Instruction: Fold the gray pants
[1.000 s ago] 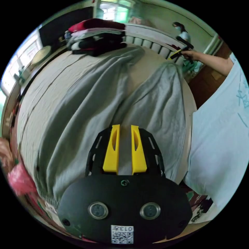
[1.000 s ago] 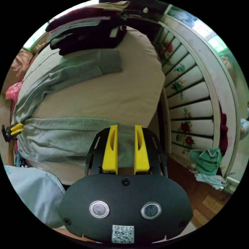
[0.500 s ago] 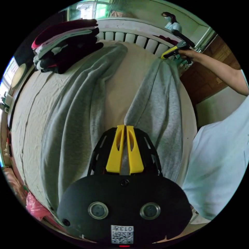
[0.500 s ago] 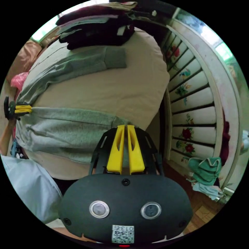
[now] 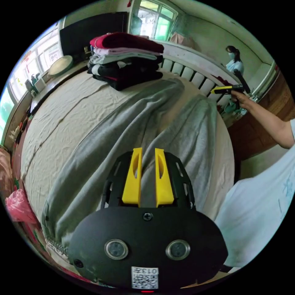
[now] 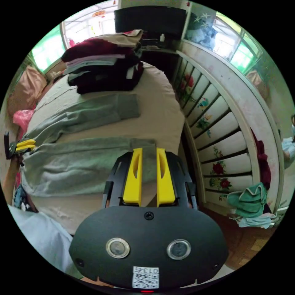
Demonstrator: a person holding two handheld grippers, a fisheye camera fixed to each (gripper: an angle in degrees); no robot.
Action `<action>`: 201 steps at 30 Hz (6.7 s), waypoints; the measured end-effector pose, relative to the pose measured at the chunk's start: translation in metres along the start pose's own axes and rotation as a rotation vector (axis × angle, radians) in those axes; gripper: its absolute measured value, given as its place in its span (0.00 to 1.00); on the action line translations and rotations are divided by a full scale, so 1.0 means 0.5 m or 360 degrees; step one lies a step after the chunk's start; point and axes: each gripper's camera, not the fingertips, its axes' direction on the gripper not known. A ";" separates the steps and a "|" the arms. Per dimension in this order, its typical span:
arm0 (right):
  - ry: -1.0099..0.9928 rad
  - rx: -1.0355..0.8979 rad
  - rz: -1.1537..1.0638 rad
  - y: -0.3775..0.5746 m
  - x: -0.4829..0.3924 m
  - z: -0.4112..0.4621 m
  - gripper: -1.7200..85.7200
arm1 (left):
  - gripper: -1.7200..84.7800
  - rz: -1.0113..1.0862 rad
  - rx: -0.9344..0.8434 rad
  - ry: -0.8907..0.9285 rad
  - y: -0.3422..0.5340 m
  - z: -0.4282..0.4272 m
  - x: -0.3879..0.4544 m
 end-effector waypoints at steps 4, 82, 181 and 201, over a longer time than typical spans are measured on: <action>0.0098 -0.0052 -0.0062 0.083 -0.072 -0.011 0.11 | 0.10 0.0073 -0.0163 -0.0113 0.116 -0.032 0.069; -0.0145 -0.0080 -0.1078 -0.663 -0.534 0.036 0.11 | 0.10 -0.0259 -0.0544 -0.0654 0.114 -0.224 -0.314; 0.0087 0.0086 0.0412 0.065 0.054 -0.066 0.07 | 0.04 -0.0416 -0.0684 -0.0707 0.478 -0.242 0.248; -0.0651 0.0186 -0.0389 -0.240 -0.243 -0.098 0.14 | 0.13 -0.1021 0.0006 -0.0636 0.570 -0.485 0.093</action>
